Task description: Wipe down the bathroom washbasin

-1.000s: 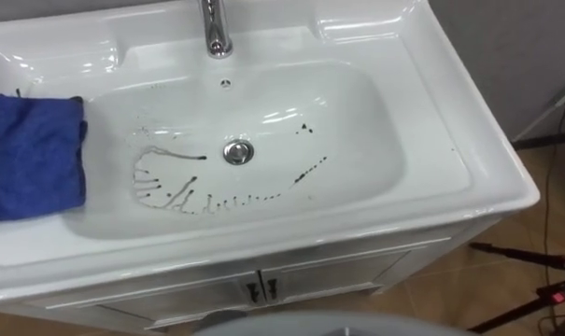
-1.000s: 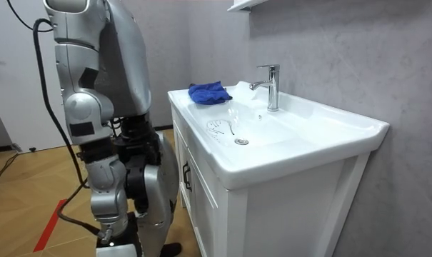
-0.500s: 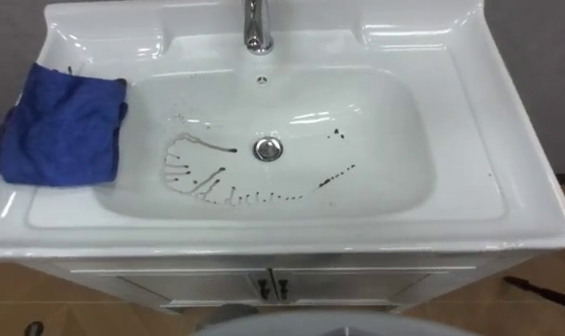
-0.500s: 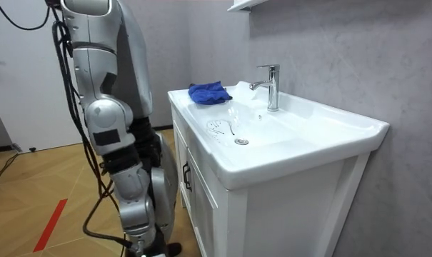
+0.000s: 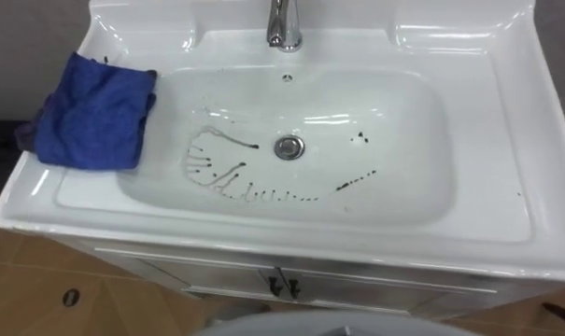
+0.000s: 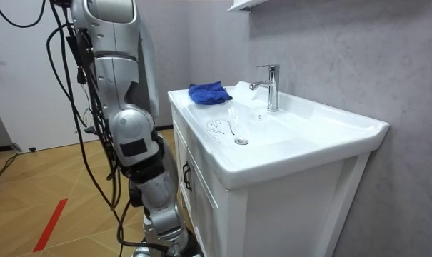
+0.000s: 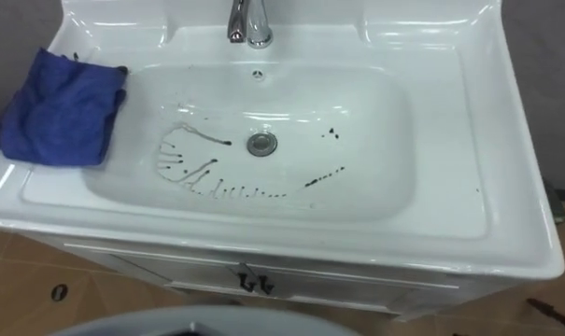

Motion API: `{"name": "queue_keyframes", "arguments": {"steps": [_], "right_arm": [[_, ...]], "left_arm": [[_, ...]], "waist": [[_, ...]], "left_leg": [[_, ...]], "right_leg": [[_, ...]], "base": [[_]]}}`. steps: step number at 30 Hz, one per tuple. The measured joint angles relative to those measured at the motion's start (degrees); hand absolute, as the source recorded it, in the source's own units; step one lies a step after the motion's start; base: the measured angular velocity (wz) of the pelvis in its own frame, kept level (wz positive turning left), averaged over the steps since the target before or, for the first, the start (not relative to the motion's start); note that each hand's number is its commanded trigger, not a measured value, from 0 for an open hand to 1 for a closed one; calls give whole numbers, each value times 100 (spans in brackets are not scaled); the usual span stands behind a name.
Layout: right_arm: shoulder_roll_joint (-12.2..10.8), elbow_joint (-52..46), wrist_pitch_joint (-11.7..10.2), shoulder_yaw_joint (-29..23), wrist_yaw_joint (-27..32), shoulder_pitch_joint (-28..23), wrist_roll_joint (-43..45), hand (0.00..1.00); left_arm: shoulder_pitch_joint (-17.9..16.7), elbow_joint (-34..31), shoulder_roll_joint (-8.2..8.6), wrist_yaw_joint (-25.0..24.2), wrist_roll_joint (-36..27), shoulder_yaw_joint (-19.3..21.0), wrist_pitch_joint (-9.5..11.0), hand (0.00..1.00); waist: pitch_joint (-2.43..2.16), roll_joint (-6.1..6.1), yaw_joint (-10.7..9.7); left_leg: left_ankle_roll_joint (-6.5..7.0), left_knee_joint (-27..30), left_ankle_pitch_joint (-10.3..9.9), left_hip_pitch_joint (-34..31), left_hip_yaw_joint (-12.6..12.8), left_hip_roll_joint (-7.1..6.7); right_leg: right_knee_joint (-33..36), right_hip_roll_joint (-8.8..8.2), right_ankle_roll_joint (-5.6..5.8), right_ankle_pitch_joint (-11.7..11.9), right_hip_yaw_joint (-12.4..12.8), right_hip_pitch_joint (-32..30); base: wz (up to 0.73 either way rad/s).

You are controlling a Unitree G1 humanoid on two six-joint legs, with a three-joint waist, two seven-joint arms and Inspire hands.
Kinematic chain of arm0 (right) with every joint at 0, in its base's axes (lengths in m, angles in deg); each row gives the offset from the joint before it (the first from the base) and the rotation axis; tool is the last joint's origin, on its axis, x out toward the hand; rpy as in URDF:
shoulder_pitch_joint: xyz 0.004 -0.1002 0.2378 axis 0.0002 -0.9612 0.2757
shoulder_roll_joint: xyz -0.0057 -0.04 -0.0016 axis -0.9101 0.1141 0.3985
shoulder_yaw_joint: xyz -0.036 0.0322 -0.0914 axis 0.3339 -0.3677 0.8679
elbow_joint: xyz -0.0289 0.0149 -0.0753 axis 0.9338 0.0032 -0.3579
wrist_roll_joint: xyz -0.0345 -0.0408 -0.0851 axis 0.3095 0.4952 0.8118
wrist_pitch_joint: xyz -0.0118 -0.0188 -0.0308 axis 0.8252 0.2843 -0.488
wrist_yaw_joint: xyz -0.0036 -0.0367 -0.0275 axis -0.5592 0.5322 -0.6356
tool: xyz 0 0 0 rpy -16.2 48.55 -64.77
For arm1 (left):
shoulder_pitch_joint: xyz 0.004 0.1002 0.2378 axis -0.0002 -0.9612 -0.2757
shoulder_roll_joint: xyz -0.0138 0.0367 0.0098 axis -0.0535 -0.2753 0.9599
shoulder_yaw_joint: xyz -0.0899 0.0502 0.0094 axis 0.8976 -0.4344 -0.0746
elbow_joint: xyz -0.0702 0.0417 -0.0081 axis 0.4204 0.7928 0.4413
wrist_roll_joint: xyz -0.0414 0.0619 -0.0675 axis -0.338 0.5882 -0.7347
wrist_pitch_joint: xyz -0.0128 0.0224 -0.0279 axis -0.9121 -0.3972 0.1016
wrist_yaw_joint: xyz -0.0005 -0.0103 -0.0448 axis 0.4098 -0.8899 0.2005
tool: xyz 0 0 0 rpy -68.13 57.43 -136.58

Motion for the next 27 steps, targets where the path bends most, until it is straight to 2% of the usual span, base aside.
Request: {"name": "queue_keyframes", "arguments": {"steps": [4, 8, 9, 10, 13, 15, 20, 23, 27], "right_arm": [[5, -56, -40, 5, 3, -11, 12, 0], [17, -116, -102, 80, 10, -56, -36, 0], [15, -200, -103, 106, 6, -110, -35, 0], [18, -229, -115, 111, 4, -124, -36, 0], [60, -232, -211, 131, 12, -135, -34, 0], [118, -231, -291, 241, 105, -140, -35, 0], [118, -313, -320, 318, 123, -219, 24, 0], [119, -445, -376, 424, 117, -244, 17, 0], [116, -445, -541, 462, 121, -209, 20, 0]], "left_arm": [[-12, -486, -150, 395, -6, 93, 184, 0], [-33, -988, -289, 777, -5, 95, 292, 0], [-48, -1270, -294, 844, -6, 121, 300, 0], [-31, -1405, -303, 885, -6, 125, 314, 0], [38, -1825, -413, 1143, -2, 142, 487, 0], [54, -2124, -423, 1417, -2, 171, 663, 0], [67, -2493, -511, 1688, -5, 375, 791, 0], [106, -2769, -616, 1814, -1, 501, 904, 0], [118, -3434, -632, 1957, 8, 516, 1078, 0]], "waist": [[-3, 8, 141], [-33, 64, 271], [-53, 92, 305], [-52, 92, 319], [-72, 152, 383], [-65, 198, 396], [-60, 268, 390], [-59, 264, 379], [-46, 228, 359]], "left_leg": [[1, 27, -1, -51, -6, -13], [1, 63, -2, -112, -25, -4], [1, 68, -2, -108, -29, -4], [1, 72, -2, -108, -33, -3], [1, 81, -2, -107, -44, -2], [4, 64, 0, -87, -29, -4], [6, -2, 1, -17, 88, 10], [3, -42, 11, -15, 142, 11], [4, -45, 11, -19, 147, 4]], "right_leg": [[-10, 2, -7, -35, 20, -33], [16, 4, -19, -47, 29, -116], [32, -2, -23, -50, 34, -119], [46, -5, -27, -52, 36, -124], [100, -12, -36, -58, 46, -146], [121, -18, -36, -59, 72, -148], [119, -19, -36, -59, 205, -167], [115, -14, -37, -60, 271, -204], [84, -15, -35, -61, 293, -210]], "base": [[0], [0], [0], [0], [-1], [-5], [-12], [-10], [-3]]}}
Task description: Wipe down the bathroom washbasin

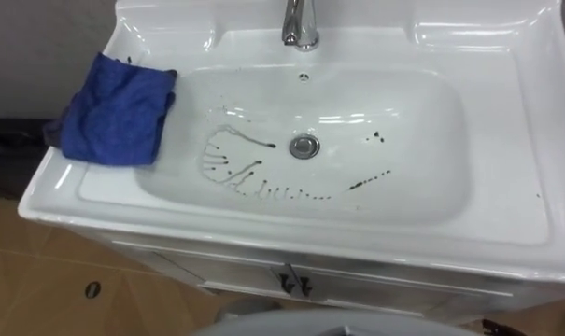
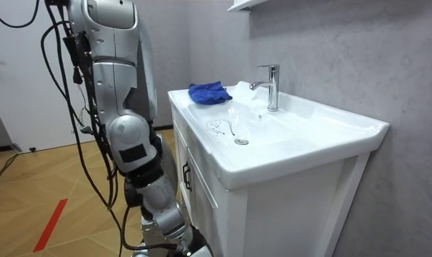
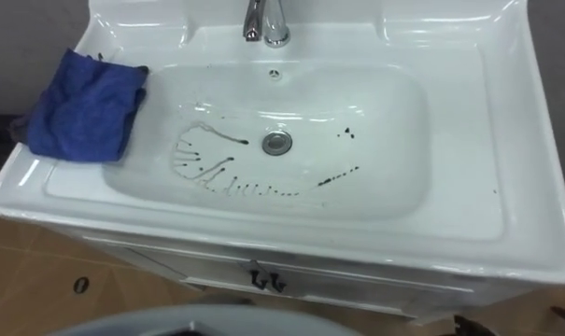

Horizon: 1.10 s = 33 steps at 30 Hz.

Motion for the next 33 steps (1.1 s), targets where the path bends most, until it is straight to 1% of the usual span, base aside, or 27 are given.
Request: {"name": "queue_keyframes", "arguments": {"steps": [2, 4, 7, 9, 10, 12, 15, 17, 18, 20, 21, 23, 26, 28, 30, 33], "right_arm": [[-2, 31, -27, 6, -8, -14, -1, 0], [-1, 31, -29, 0, -3, -35, -2, 0], [-3, 31, -29, 0, -3, -101, 0, 0], [-5, 29, -29, -3, -6, -131, 3, 0], [-16, 22, -29, -2, -9, -171, 15, 0], [-31, 40, -29, 54, -45, -236, 1, 0], [-28, 123, -32, 194, -86, -233, 3, 0], [-20, 264, -105, 211, -192, -178, 47, 0], [-17, 267, -125, 211, -204, -155, 49, 0], [-4, 274, -207, 215, -243, -155, 38, 0], [-3, 282, -219, 215, -247, -160, 35, 0], [-4, 360, -224, 228, -295, -162, 16, 0], [-7, 571, -226, 245, -355, -142, 2, 0], [-9, 684, -228, 246, -415, -98, 0, 0], [-11, 719, -229, 223, -472, -42, 13, 0], [-13, 717, -231, 223, -512, -4, 3, 0]], "left_arm": [[-12, -326, -2, 73, 0, -2, 44, 0], [-23, -484, -2, 79, 3, -1, 52, 0], [27, -571, -3, 80, 33, 0, 54, 0], [71, -571, -4, 91, 167, 0, 55, 0], [75, -572, -4, 109, 343, -2, 71, 0], [80, -632, -4, 180, 886, -61, 79, 0], [98, -821, -10, 179, 1374, -217, 125, 0], [114, -937, -10, 181, 1951, -338, 186, 0], [113, -959, -10, 181, 2092, -351, 196, 0], [111, -1072, -19, 190, 2501, -524, 240, 0], [108, -1085, -18, 190, 2603, -565, 247, 0], [100, -1118, -18, 185, 3049, -799, 255, 0], [99, -1173, -18, 162, 3260, -1118, 267, 0], [99, -1213, -18, 68, 3335, -1214, 269, 0], [100, -1292, -18, -93, 3350, -1281, 290, 0], [105, -1420, -18, -213, 3361, -1398, 299, 0]], "waist": [[7, -19, -62], [10, -21, -108], [18, 9, -150], [24, 23, -173], [25, 20, -212], [38, 8, -282], [45, 1, -310], [59, 8, -416], [65, 11, -448], [74, 22, -524], [75, 20, -548], [78, 15, -610], [75, -8, -659], [84, -29, -683], [99, -62, -781], [108, -110, -867]], "left_leg": [[0, 9, 0, -1, -5, -2], [0, 10, 0, -2, -3, -2], [0, 17, 0, 15, 8, 2], [0, 14, 0, 29, 6, 1], [0, 13, 0, 30, 6, 0], [0, 17, 0, 30, -15, -1], [0, 21, 0, 41, -27, 3], [1, 28, 0, 41, -18, 3], [1, 31, 0, 38, -15, 3], [2, 25, -1, 39, -5, 3], [3, 18, -1, 44, -3, 3], [3, -40, -1, 90, 2, 3], [2, -126, 0, 163, 40, 2], [2, -147, 0, 209, 86, 7], [2, -159, 0, 226, 96, 0], [2, -199, 0, 253, 138, 1]], "right_leg": [[-5, 2, 3, -2, 26, 2], [-8, 5, 3, -2, 36, 4], [-7, 6, 3, -2, 70, 4], [-6, 7, 3, -2, 97, 8], [-3, 8, 3, -2, 85, 12], [2, 7, 3, -2, 74, 15], [11, 9, 3, -2, 108, 14], [17, 10, 1, -1, 141, 15], [16, 11, 1, -1, 148, 14], [10, 13, 0, 0, 181, 5], [6, 14, 0, 1, 185, 5], [-7, 20, -1, 2, 237, 5], [-16, 20, -1, 2, 327, 6], [-15, 16, -1, 2, 382, 7], [-22, 14, -1, 2, 443, 7], [-30, 19, -1, 3, 505, 8]], "base": [[0], [0], [-4], [-3], [0], [2], [-1], [0], [0], [-4], [-5], [-9], [-13], [-21], [-16], [-10]]}}
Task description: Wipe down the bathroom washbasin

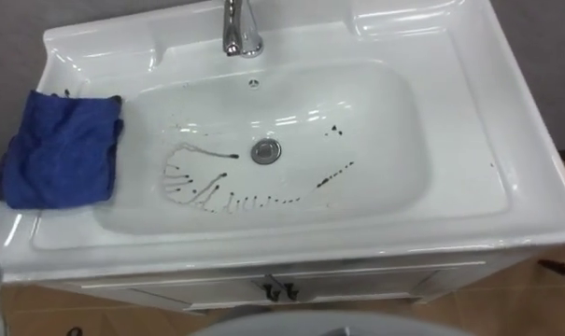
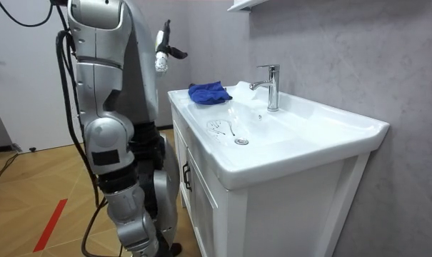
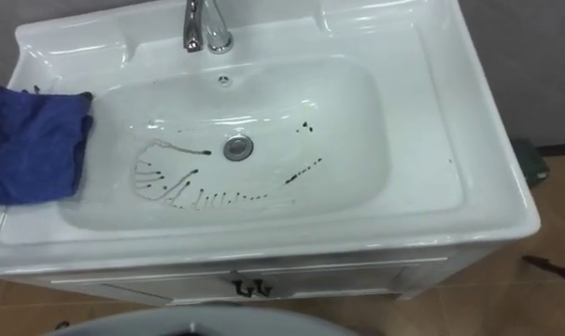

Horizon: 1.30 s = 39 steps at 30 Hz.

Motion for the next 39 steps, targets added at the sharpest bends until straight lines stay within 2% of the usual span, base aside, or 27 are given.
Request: {"name": "queue_keyframes", "arguments": {"steps": [5, 9, 13, 17, 20, 31, 34, 39], "right_arm": [[-1, -51, 5, -7, -154, 6, 67, 0], [-5, -65, 20, -9, -235, 10, 68, 0], [-50, -26, 89, -6, -233, 18, 58, 0], [-158, -1, 217, -19, -179, -6, 46, 0], [-168, -6, 218, -20, -160, -6, 74, 0], [-177, 38, 278, 14, -176, 55, -10, 0], [-178, 45, 335, 12, -171, 91, -7, 0], [-178, 46, 337, 9, -173, 98, -8, 0]], "left_arm": [[16, -144, 0, -149, 71, -288, 51, 0], [23, -138, 1, -274, 68, -505, 48, 0], [31, 15, 21, -578, -46, -825, 32, 0], [51, 448, 239, -926, -190, -1116, -68, 0], [53, 627, 383, -1100, -282, -1216, -80, 0], [63, 1528, 440, -1510, -289, -1590, -142, 0], [86, 1601, 531, -1621, -289, -1591, -208, 0], [85, 1620, 534, -1635, -287, -1596, -213, 0]], "waist": [[-6, -136, -133], [-8, -197, -215], [-8, -173, -230], [-8, -178, -272], [-8, -184, -340], [-23, -214, -365], [-27, -230, -357], [-53, -293, -355]], "left_leg": [[0, -99, 0, 47, 21, 14], [0, -110, 0, 74, 22, 13], [0, -139, 0, 129, 121, 68], [0, -133, 0, 145, 166, 93], [1, -118, -1, 149, 169, 103], [-1, -86, -1, 168, 263, 171], [-2, -87, -1, 167, 268, 173], [-3, -90, -1, 173, 274, 182]], "right_leg": [[-81, 29, 0, 51, 50, 13], [-137, 36, 12, 87, 76, 57], [-277, 99, 4, 215, 168, 113], [-268, 112, -8, 232, 194, 100], [-244, 119, -15, 243, 218, 89], [-274, 177, -52, 266, 324, 79], [-263, 183, -56, 269, 332, 81], [-263, 192, -61, 274, 338, 87]], "base": [[-6], [0], [-12], [-8], [-1], [-4], [0], [0]]}}
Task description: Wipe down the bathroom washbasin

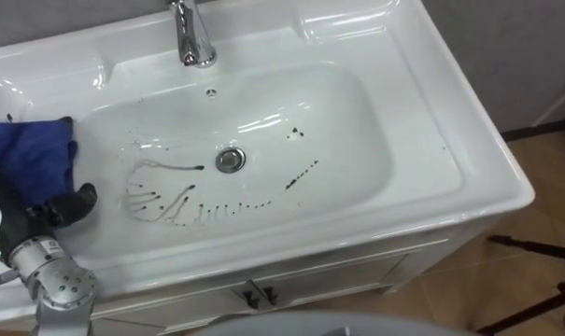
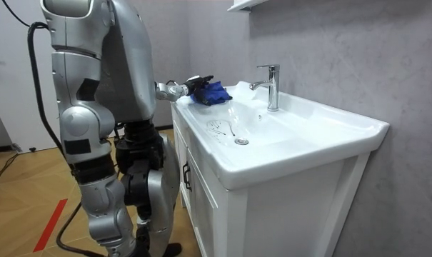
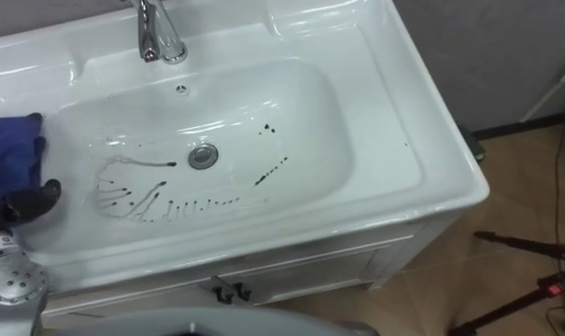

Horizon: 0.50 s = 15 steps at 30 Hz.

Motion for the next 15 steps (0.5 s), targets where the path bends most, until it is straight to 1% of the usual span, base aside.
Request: {"name": "queue_keyframes", "arguments": {"steps": [5, 10, 12, 13, 15], "right_arm": [[1, -12, 2, -14, 0, 20, 4, 0], [2, -36, 7, -24, -3, -14, -5, 0], [4, -54, 9, -26, -3, -21, -6, 0], [6, -56, 10, -27, -2, -37, -3, 0], [6, -55, 11, -28, 10, -43, -2, 0]], "left_arm": [[-1, 119, 0, -43, 2, 0, -2, 0], [-5, 149, 0, -64, 19, 0, -6, 0], [-5, 151, -1, -62, 20, 1, -9, 0], [-10, 153, -1, -54, 25, 8, -10, 0], [-6, 304, -8, 11, 66, 20, -9, 0]], "waist": [[3, -39, 0], [-1, -14, 16], [1, 19, 25], [-15, 9, 31], [-22, 29, 24]], "left_leg": [[-2, -3, -1, -1, 0, 3], [-3, -12, -4, 3, 5, 8], [-3, -12, -6, 1, 12, 13], [-3, -16, -5, 4, 20, 19], [-4, -13, -5, 4, 30, 24]], "right_leg": [[0, 1, -2, 14, -2, -1], [0, 6, 1, 37, 11, -5], [6, 8, -1, 39, 22, -13], [9, 15, -3, 40, 46, -19], [16, 20, -6, 42, 72, -34]], "base": [[0], [0], [-2], [-6], [-7]]}}
